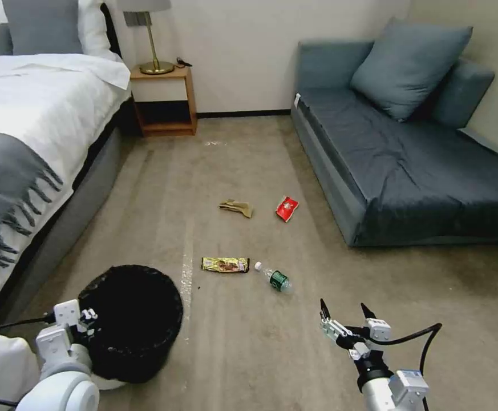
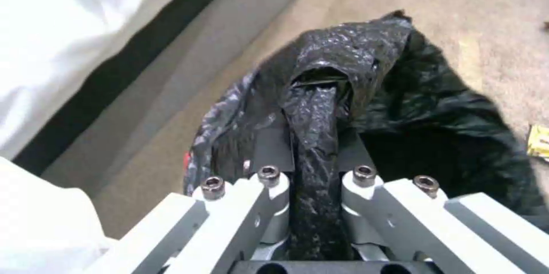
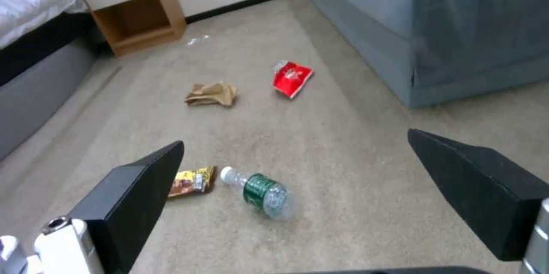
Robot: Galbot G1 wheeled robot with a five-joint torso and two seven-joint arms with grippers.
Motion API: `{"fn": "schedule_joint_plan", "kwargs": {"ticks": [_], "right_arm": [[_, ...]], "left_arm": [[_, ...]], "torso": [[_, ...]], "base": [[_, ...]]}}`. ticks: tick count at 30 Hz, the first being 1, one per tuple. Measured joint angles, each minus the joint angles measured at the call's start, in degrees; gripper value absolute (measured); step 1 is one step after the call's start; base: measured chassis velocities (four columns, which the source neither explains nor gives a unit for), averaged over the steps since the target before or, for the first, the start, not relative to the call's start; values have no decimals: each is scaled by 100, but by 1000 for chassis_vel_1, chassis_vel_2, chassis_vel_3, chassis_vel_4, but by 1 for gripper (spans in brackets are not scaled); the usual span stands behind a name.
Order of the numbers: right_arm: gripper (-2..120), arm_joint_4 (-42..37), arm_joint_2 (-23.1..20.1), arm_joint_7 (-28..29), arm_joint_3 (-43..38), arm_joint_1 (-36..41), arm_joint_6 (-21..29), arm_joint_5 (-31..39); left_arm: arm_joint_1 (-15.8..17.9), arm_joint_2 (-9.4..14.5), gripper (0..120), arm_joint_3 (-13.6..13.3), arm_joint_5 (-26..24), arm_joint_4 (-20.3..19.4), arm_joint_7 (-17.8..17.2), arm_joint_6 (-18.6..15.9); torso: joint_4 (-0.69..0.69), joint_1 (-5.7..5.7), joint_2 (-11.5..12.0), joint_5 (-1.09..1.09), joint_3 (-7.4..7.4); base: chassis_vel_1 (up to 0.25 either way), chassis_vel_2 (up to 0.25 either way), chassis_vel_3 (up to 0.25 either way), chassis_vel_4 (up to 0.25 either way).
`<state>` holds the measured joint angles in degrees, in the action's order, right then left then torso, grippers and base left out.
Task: Pick up the trash bin, then pick up the garbage on the floor and place it into the trash bin.
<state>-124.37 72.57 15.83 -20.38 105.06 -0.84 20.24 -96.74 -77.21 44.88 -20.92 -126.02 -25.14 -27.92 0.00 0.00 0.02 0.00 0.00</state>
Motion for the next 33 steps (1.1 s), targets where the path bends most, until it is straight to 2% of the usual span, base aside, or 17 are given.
{"fn": "schedule_joint_plan", "kwargs": {"ticks": [9,17,33], "right_arm": [[100,27,15,-16,14,-30,29,141],[100,42,-39,-488,-14,-45,-202,305],[100,169,-39,-692,-43,-65,-417,275]], "left_arm": [[-28,-4,7,-1,147,-7,12,109],[-29,-24,7,-11,402,-33,28,246],[-45,-35,7,-17,434,-63,39,365]], "torso": [[0,0,-1,0,0],[0,0,-1,0,0],[0,0,-1,0,0]], "base": [[0,0,0,0],[0,0,0,0],[0,0,0,0]]}}
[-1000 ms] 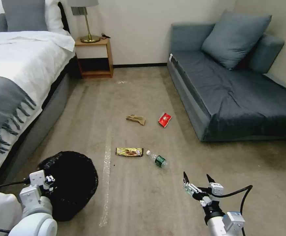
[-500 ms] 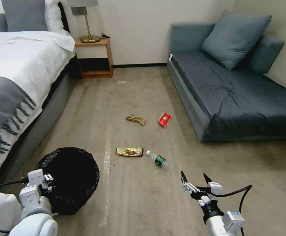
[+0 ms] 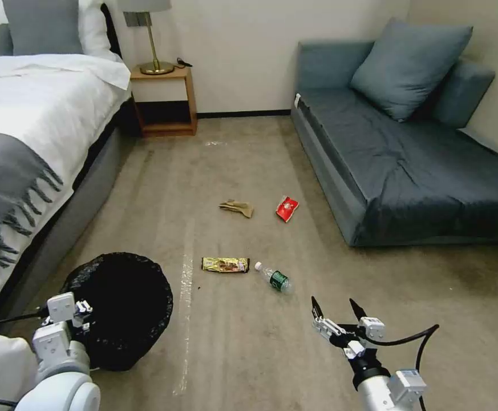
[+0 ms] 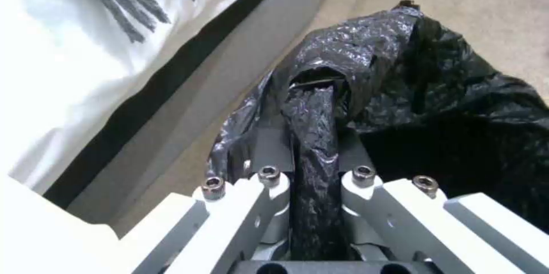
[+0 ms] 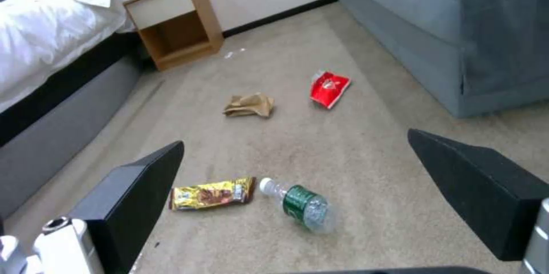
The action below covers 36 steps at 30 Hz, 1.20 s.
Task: Pick up the trash bin, then pick up the garbage on the floor and place it into the trash bin.
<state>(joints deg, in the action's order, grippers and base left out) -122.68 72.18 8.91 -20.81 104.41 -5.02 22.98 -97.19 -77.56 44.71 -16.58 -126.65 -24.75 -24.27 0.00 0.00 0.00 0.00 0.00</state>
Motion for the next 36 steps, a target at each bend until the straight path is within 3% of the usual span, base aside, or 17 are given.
{"fn": "schedule_joint_plan", "kwargs": {"ticks": [36], "right_arm": [[100,197,26,-124,60,6,-202,-150]], "left_arm": [[-2,-25,7,11,60,151,-18,168]], "torso": [[0,0,-1,0,0]], "base": [[-16,15,18,-16]]}}
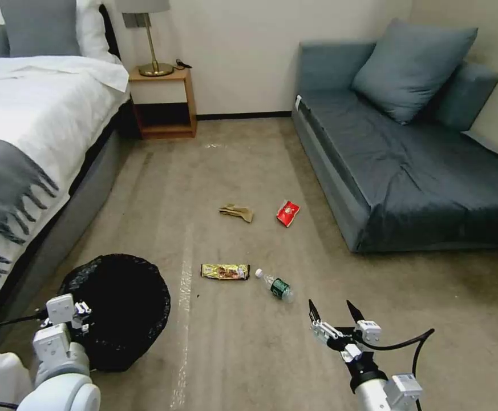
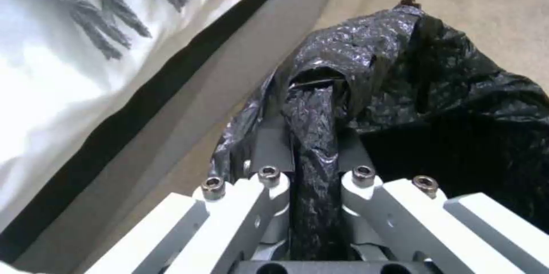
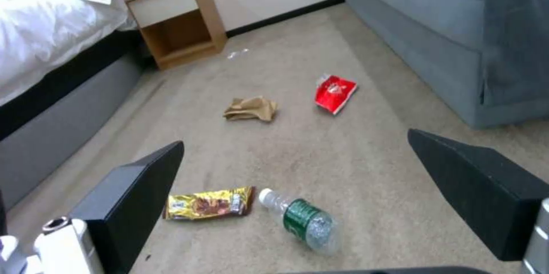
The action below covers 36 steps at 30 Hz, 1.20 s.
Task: Pick up the trash bin, then pick up the garbage on the floor and place it into the trash bin.
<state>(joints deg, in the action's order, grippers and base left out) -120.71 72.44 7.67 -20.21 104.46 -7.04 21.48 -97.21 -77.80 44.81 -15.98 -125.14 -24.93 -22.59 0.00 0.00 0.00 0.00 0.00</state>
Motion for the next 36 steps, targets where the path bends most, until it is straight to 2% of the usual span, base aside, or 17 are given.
{"fn": "schedule_joint_plan", "kwargs": {"ticks": [36], "right_arm": [[100,38,13,-43,30,37,-76,-139]], "left_arm": [[-83,-105,7,10,56,31,-19,153]], "torso": [[0,0,0,0,0]], "base": [[-54,50,52,-57]]}}
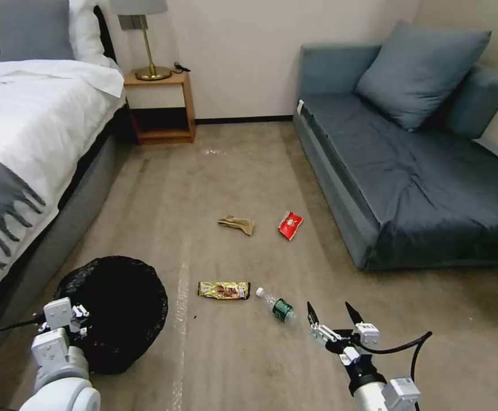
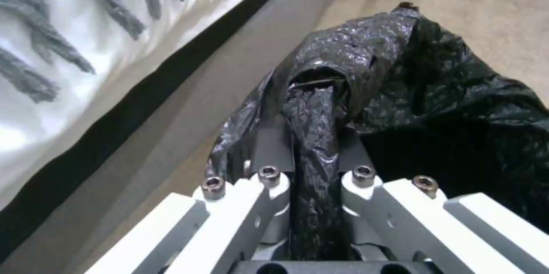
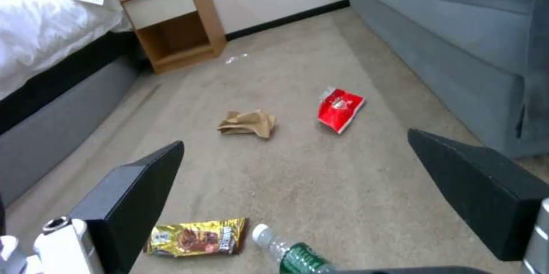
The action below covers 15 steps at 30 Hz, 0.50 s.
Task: Pick up the trash bin, then pick up the garbage on the floor and place it into the trash bin.
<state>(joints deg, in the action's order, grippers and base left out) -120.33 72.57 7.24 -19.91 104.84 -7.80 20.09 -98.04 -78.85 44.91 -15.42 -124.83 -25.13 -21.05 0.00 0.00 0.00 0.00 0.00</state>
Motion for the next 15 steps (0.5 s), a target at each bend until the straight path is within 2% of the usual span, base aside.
{"fn": "schedule_joint_plan", "kwargs": {"ticks": [15], "right_arm": [[100,58,1,-4,5,0,-27,-46]], "left_arm": [[-19,-4,7,-1,7,-16,-5,34]], "torso": [[0,0,0,0,0]], "base": [[-55,52,61,-57]]}}
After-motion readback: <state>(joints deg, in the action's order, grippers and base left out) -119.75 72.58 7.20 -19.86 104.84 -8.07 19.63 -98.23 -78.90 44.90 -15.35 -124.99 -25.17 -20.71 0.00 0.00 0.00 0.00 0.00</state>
